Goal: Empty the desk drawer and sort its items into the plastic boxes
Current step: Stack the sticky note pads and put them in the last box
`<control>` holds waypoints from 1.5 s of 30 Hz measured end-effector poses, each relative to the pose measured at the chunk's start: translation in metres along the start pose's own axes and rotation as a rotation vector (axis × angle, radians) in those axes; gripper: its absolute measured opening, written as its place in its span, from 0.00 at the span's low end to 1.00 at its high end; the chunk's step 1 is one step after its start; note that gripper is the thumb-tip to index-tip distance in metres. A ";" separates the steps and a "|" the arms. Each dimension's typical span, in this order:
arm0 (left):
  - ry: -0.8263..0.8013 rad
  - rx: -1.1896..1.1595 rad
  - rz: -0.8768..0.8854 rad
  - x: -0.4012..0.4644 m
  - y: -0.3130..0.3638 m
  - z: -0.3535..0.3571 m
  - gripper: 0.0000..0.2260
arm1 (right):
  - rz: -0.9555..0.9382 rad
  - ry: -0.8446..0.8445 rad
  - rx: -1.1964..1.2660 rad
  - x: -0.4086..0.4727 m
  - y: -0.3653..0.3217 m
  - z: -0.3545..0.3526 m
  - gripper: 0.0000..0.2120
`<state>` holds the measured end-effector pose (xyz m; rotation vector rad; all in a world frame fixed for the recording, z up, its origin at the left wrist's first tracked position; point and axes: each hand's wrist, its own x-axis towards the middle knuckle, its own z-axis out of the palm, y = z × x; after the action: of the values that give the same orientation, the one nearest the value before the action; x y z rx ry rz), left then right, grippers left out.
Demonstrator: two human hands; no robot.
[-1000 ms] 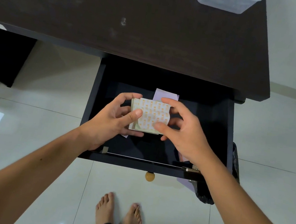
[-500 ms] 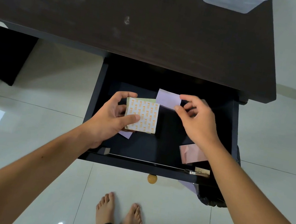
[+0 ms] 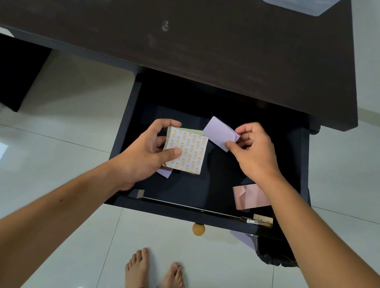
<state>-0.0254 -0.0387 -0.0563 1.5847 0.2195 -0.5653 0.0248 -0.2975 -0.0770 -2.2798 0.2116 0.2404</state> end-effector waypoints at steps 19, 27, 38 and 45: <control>-0.102 -0.035 0.095 -0.007 0.007 0.001 0.29 | -0.114 -0.303 0.424 -0.038 -0.034 -0.017 0.13; -0.067 -0.162 0.199 -0.015 0.015 -0.001 0.34 | -0.227 -0.293 0.340 -0.033 -0.049 -0.014 0.12; 0.026 -0.201 0.257 -0.049 0.022 -0.038 0.29 | -0.173 -0.337 0.549 -0.037 -0.074 -0.005 0.10; 0.144 -0.245 0.283 -0.065 0.022 -0.067 0.27 | -0.271 -0.379 -0.070 -0.024 -0.053 0.055 0.21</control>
<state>-0.0561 0.0372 -0.0055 1.3874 0.1616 -0.1956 0.0076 -0.2196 -0.0686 -2.2504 -0.3035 0.5354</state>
